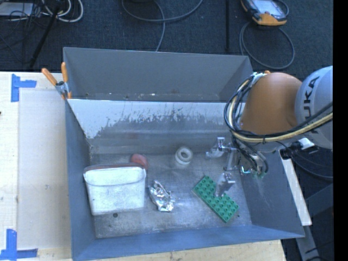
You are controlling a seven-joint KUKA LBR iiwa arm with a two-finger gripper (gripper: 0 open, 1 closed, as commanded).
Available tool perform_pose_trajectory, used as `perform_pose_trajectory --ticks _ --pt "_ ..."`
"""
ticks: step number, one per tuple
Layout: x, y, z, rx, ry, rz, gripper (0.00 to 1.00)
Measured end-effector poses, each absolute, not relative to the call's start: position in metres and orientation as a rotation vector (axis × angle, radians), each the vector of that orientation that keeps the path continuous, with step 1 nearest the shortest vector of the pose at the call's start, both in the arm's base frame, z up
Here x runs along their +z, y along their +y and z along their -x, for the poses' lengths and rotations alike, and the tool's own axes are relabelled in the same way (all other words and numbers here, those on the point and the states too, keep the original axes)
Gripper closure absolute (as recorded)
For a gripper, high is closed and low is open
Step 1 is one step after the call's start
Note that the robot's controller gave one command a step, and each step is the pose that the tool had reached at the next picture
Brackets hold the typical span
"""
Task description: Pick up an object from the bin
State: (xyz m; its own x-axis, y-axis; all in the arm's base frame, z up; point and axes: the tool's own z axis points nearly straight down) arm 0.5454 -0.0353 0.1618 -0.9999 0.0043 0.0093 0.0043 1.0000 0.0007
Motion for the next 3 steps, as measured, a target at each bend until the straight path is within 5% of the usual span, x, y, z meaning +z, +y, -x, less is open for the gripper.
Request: perform_pose_trajectory --ticks 1,2,3 --pt "0.229 -0.031 -0.539 -0.001 -3.147 0.076 0.00" --pt "0.078 -0.026 -0.480 0.002 -3.158 0.060 0.00" --pt "0.086 -0.026 -0.490 0.002 -3.192 0.054 1.00"
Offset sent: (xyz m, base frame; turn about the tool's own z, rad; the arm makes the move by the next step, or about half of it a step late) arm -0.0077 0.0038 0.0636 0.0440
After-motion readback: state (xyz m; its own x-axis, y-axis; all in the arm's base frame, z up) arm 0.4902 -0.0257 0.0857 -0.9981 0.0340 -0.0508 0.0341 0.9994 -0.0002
